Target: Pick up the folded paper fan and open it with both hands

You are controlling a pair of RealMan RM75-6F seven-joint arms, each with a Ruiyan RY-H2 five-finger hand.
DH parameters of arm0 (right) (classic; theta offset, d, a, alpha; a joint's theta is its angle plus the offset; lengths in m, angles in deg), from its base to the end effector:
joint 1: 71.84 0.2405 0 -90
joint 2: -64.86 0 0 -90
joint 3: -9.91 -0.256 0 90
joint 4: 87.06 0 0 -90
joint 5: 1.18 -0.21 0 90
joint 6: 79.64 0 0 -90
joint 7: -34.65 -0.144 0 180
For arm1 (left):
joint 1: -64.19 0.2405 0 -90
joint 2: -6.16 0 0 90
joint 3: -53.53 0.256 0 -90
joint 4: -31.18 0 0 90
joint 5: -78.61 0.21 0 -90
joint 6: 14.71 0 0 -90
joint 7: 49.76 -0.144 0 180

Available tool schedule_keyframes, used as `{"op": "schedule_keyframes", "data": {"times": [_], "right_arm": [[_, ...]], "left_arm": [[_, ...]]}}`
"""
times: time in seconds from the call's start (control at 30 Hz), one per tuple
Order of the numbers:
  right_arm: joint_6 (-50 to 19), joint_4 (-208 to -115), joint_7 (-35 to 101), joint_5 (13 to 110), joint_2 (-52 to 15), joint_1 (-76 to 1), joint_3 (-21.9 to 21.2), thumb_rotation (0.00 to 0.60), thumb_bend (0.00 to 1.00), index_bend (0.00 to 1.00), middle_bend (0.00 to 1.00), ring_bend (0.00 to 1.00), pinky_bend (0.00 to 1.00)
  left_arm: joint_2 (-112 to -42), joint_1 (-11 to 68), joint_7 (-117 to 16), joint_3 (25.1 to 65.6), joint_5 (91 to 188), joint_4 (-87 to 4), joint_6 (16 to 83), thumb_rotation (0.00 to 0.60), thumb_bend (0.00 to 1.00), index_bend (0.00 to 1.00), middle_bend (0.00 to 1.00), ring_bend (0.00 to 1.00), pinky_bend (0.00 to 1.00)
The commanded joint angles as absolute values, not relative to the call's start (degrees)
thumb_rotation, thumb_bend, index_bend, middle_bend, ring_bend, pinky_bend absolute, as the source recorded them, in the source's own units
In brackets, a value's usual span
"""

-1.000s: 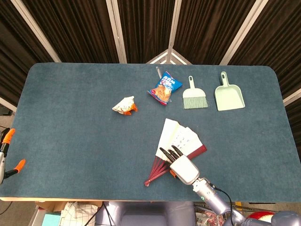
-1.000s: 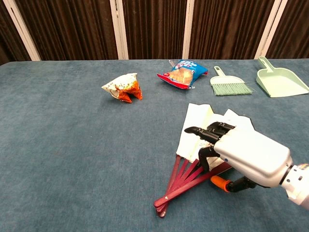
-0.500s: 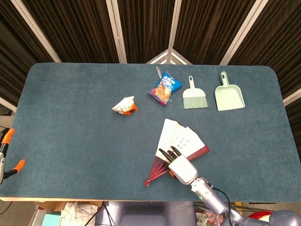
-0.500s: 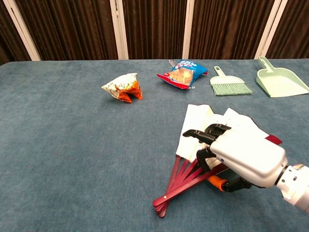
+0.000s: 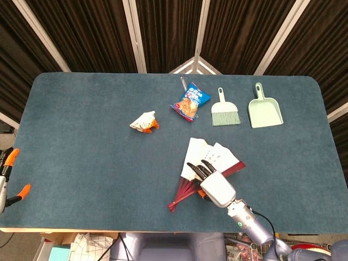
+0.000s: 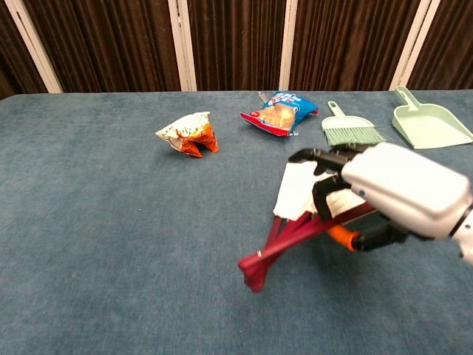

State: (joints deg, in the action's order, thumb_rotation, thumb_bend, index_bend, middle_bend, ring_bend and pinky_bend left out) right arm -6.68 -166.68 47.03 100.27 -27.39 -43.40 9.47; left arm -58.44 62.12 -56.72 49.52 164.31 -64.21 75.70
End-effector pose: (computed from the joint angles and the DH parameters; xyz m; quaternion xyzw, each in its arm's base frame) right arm -0.1674 -0.2463 -0.0220 0.7782 -0.2221 0.4705 0.3518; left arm -0.3025 0.1689 0.1672 -0.5722 -0.3534 -0.3875 0.6305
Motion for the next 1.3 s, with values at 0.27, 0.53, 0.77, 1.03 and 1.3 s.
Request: {"op": "schedule_keyframes", "data": {"times": [0.27,0.53,0.77,1.03,1.3], "right_arm": [[-16.72,-191.59,51.88,88.73,-9.72,-36.58,-2.37,0.6,0.5,0.71,0.14,0.25,0.17],[-23.5,-202.12,52.54,72.79,-2.84,-31.42,-11.19,0.6,0.5,0.73,0.14,0.25,0.17],[-24.97,-207.14,60.48,58.84,-0.77,-25.98,-14.5,0.6,0.5,0.73,0.14,0.25,0.17],[-18.91,-212.58,74.39,47.36,-3.77,-17.83,-14.87,0.6,0.5,0.73,0.14,0.25,0.17],[-10.31,-217.08,85.61,42.29,-11.15,-10.15,-14.56,0.6,0.5,0.73,0.14,0.25,0.17]], "left_arm": [[-58.52,61.94,-55.39,49.99,166.28,-63.37,76.26,0.6,0.33,0.05,0.04,0.0,0.08],[-58.99,61.43,-51.77,50.29,169.3,-61.57,77.32,0.6,0.33,0.05,0.04,0.0,0.08],[-59.92,59.87,-48.19,50.86,171.35,-60.26,75.8,0.6,0.32,0.09,0.05,0.0,0.08],[-63.5,58.24,-41.95,51.22,174.84,-59.33,76.56,0.6,0.31,0.17,0.06,0.0,0.08],[-65.9,55.71,-39.85,50.43,175.6,-61.99,74.93,0.6,0.31,0.19,0.07,0.0,0.09]]}}
